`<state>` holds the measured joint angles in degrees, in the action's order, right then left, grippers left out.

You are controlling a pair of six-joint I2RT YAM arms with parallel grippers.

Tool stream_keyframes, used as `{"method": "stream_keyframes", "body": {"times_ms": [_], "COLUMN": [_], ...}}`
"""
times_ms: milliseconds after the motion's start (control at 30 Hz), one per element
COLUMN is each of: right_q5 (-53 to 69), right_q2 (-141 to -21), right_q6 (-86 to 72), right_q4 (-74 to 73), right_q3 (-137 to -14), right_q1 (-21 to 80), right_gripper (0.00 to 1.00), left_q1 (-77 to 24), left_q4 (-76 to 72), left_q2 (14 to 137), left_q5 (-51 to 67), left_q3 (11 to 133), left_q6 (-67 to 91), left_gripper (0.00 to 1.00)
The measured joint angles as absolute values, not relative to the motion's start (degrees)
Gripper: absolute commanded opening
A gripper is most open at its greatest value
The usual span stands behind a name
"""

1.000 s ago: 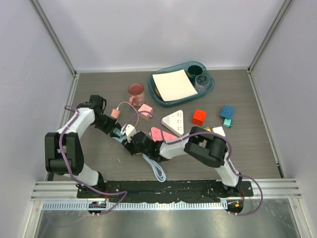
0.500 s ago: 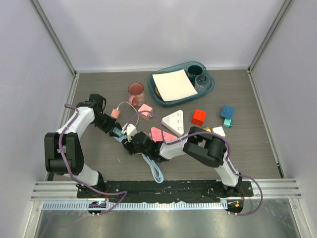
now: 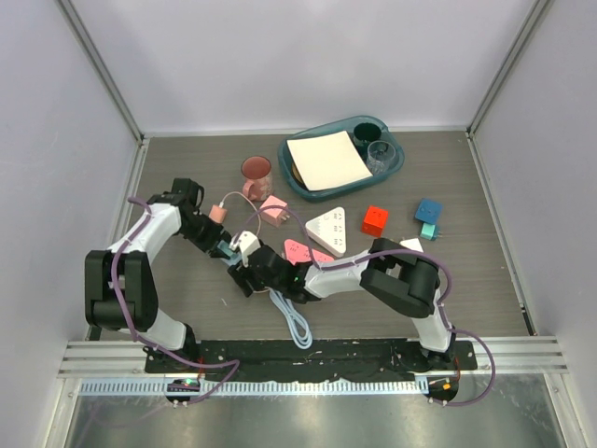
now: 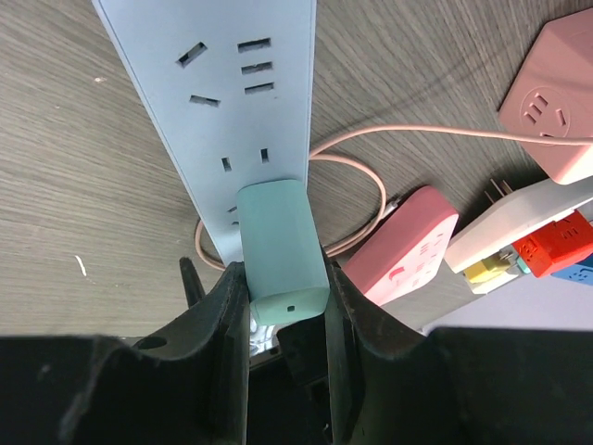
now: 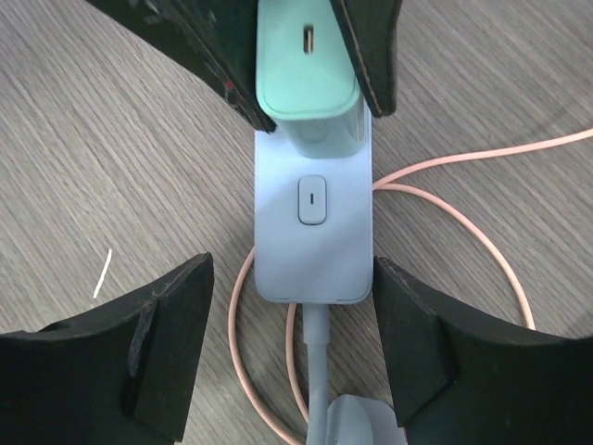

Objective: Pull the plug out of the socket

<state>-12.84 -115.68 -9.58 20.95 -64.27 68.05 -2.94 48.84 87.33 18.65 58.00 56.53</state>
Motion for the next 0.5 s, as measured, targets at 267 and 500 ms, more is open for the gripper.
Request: {"method": "stream_keyframes", "body": {"times_ms": [267, 500], "right_q5": [-12.51, -12.51], "right_q2": [-114.34, -115.55], "right_q6": [-8.80, -7.97], "right_q4": [19.51, 20.47], "right_q3": [-65.36, -67.07], "right_q1": [68.05, 67.64], "right_gripper": [0.73, 0.59], "left_q1": [-2.94, -2.94], "left_q4": [47.59, 46.37], "left_q2": [87.33, 87.33], "left_q5": [19.29, 19.79], "left_q3": [57.21, 56.21], "left_q6": [56.53, 56.60], "left_gripper": [0.00, 0.00]}}
